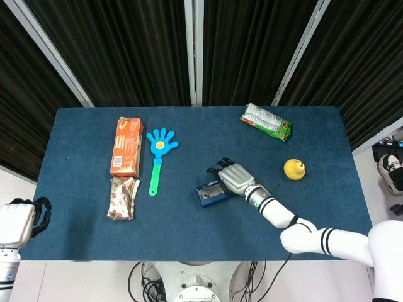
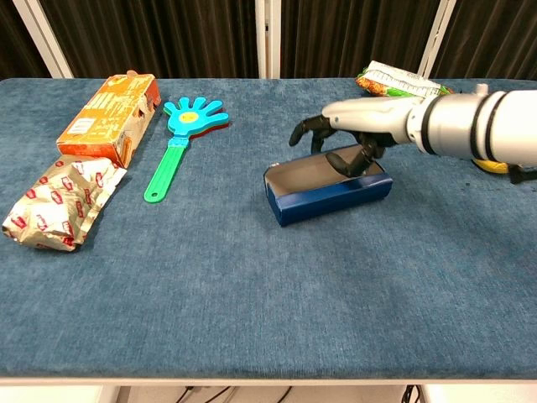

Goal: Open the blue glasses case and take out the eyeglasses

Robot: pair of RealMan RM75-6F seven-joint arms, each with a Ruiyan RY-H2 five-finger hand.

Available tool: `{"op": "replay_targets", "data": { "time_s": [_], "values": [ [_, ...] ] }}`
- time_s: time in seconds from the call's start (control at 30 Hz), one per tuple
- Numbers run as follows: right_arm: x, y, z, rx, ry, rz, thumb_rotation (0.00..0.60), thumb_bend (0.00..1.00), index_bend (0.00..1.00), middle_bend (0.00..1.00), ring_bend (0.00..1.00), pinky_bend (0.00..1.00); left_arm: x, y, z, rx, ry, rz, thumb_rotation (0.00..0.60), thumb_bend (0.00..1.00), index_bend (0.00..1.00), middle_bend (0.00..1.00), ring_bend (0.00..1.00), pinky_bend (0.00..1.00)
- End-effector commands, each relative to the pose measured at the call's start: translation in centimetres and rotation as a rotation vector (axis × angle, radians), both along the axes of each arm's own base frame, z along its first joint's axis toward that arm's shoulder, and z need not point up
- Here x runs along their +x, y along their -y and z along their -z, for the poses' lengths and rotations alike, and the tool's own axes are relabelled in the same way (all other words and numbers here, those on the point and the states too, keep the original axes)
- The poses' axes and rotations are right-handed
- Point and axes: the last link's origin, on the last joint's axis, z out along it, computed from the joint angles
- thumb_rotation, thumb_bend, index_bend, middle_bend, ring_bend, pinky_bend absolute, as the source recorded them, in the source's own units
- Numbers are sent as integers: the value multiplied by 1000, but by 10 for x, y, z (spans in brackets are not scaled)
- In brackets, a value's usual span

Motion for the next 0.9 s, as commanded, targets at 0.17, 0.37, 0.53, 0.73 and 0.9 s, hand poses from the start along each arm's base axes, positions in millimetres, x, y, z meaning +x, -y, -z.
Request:
{"op": "replay_targets", "data": {
  "time_s": [0.17, 0.37, 0.53, 0.73, 0.9],
  "values": [
    [18, 27, 9, -71, 14, 38, 600, 523, 48, 200, 3, 0, 0, 0, 0, 0, 2, 0, 600, 311, 780, 814, 664, 511],
    [27, 0, -4, -73, 115, -36, 600, 559, 13, 179, 0, 0, 0, 0, 0, -2, 3, -1, 600, 311, 780, 814, 664, 511],
    [20, -42, -18, -14, 188, -159, 600, 611, 8, 249, 0, 0, 0, 0, 0, -1, 2, 1, 600, 310, 780, 814, 664, 512],
    [0, -73, -13, 38, 151, -265, 600, 498, 10, 243, 0, 0, 0, 0, 0, -1, -1, 1, 600, 311, 780, 814, 664, 511],
    [-1, -71, 3, -13, 103, -312, 600, 92, 0, 125, 0, 0, 0, 0, 0, 0, -1, 2, 600, 311, 780, 814, 664, 511]
  ]
}}
